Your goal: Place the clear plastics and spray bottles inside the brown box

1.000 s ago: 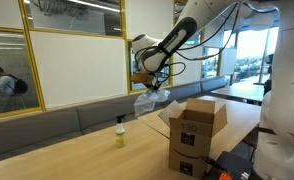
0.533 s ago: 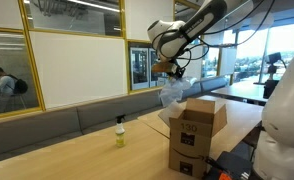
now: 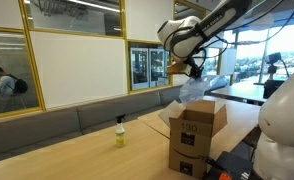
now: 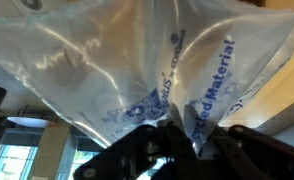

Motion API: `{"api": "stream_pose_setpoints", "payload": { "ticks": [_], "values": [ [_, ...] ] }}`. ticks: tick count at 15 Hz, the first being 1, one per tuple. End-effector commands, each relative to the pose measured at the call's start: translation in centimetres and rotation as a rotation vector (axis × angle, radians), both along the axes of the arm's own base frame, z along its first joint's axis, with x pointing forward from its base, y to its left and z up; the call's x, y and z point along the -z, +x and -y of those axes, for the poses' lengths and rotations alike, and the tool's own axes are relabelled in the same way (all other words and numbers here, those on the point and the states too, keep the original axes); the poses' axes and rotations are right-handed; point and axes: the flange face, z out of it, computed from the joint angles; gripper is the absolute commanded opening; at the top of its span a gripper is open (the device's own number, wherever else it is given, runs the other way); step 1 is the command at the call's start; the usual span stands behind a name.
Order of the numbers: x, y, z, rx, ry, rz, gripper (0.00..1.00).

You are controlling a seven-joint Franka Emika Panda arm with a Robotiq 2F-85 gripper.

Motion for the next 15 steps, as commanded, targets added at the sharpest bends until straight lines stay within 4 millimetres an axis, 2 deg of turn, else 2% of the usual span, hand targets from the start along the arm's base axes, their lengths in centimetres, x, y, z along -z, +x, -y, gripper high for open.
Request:
{"api": "stream_pose_setpoints", "payload": {
  "ticks": [1,5,8,11,15],
  "values": [
    [2.9,-2.5,0.9,0.053,-0.023,-0.007,0.12],
    [7.9,-3.6,2.0,0.1,-0.004,-0.056,0.12],
    [11.2,-3.5,3.1,0.115,0.034,-0.079,0.12],
    [13.9,-2.3,4.1,0.12,0.058,-0.098,0.12],
    [17.2,-0.2,4.3,0.107,0.075,-0.127,0.12]
  ]
}}
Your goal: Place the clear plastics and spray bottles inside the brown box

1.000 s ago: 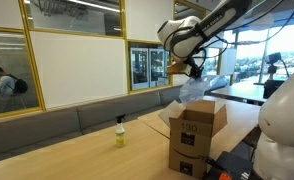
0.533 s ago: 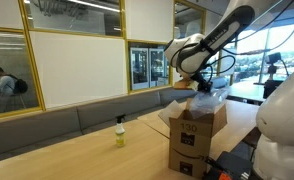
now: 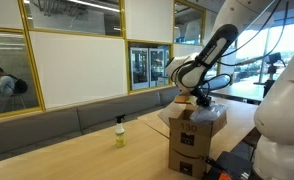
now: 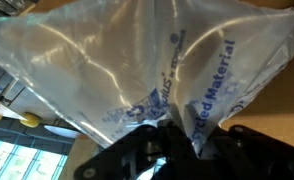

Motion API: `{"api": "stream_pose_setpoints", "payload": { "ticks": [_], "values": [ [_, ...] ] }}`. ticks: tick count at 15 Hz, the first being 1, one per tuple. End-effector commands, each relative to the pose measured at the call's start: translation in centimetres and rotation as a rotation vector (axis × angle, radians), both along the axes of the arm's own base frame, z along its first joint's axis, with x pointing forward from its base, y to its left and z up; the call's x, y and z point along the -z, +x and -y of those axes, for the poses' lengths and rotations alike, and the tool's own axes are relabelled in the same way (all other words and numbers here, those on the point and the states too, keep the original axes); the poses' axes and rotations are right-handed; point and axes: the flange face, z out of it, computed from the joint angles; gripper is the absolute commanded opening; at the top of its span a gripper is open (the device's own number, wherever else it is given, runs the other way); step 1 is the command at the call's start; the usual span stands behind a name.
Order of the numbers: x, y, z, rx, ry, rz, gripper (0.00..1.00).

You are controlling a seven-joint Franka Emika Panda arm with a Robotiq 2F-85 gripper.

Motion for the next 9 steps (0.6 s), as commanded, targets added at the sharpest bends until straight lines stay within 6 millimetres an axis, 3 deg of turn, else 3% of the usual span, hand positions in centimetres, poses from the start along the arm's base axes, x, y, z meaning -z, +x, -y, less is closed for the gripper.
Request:
{"api": "stream_pose_setpoints", "payload": {
  "ticks": [1,2,4,9],
  "values": [
    [2.3,2.7,0.5,-0.015,-0.01,-0.008,0.11],
    [3.1,3.3,0.4,-0.019,0.001,-0.01,0.36],
    [4.1,4.2,0.3,-0.031,0.009,-0.021,0.41],
    [5.4,5.5,0.1,-0.051,0.015,-0.046,0.8]
  ]
}}
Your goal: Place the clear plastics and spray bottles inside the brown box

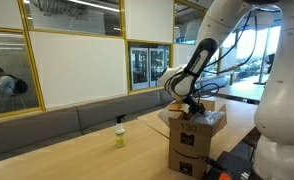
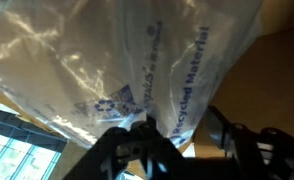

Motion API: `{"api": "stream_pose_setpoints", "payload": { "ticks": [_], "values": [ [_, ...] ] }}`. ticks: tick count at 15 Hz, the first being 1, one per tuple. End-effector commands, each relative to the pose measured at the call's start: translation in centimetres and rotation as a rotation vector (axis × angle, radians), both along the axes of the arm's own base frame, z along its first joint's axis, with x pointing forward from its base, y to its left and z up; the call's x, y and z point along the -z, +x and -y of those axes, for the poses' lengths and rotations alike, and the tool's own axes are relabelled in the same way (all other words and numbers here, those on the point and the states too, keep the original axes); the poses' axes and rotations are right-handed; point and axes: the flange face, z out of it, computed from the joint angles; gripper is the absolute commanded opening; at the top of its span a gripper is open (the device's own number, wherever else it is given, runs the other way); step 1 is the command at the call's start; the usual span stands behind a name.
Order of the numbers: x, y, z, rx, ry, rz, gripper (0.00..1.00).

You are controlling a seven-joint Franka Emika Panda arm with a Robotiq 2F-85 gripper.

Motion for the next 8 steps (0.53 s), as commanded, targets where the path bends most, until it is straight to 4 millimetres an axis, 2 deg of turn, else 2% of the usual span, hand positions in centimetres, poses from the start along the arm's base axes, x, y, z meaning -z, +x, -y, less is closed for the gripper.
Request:
{"api": "stream_pose_setpoints", "payload": {
  "ticks": [1,2,3,6,8],
  "values": [
    [0.1,1.5,0.0,-0.019,-0.016,0.005,0.86],
    [0.1,1.6,-0.1,-0.024,-0.012,0.003,0.95],
    [-0.3,1.7,-0.3,-0.034,-0.008,0.003,0.99],
    [-2.3,2.1,-1.7,-0.077,-0.025,0.006,1.0],
    [-4.0,2.4,-3.3,-0.126,-0.035,0.009,1.0]
  ]
}}
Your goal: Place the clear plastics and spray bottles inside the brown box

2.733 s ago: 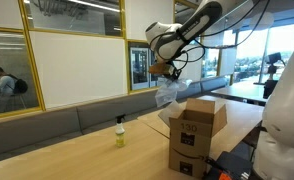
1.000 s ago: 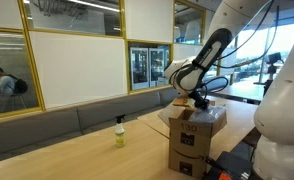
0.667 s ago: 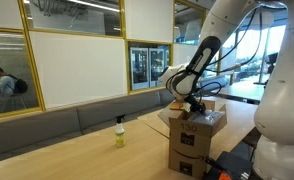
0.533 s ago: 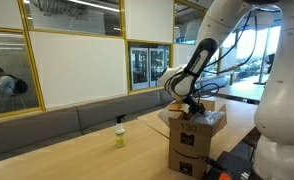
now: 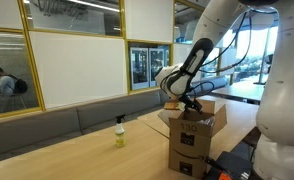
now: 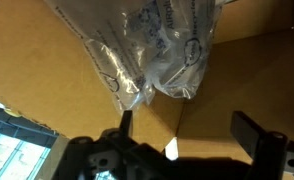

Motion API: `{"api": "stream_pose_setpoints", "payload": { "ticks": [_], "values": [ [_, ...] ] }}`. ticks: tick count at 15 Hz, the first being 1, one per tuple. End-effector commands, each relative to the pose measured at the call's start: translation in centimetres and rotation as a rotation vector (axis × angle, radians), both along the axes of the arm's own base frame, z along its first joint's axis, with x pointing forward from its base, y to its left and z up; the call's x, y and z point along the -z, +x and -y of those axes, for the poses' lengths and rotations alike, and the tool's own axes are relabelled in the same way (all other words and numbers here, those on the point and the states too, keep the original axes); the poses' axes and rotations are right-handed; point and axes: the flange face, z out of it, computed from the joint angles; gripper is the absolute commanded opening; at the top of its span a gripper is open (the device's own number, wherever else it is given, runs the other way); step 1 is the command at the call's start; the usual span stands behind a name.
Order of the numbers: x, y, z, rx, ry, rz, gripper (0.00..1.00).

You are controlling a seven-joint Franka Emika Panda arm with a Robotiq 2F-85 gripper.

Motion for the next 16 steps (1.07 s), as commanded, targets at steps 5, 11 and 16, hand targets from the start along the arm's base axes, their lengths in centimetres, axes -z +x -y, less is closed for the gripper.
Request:
{"api": "stream_pose_setpoints", "payload": {
  "ticks": [5,11,16],
  "values": [
    [-8.6,0.7,-6.4,-0.173,-0.089,0.01,1.0],
    [-14.4,1.7,-12.8,-0.431,-0.024,0.126,1.0],
    [-15.2,2.3,-17.4,-0.651,0.1,0.248,1.0]
  ]
}}
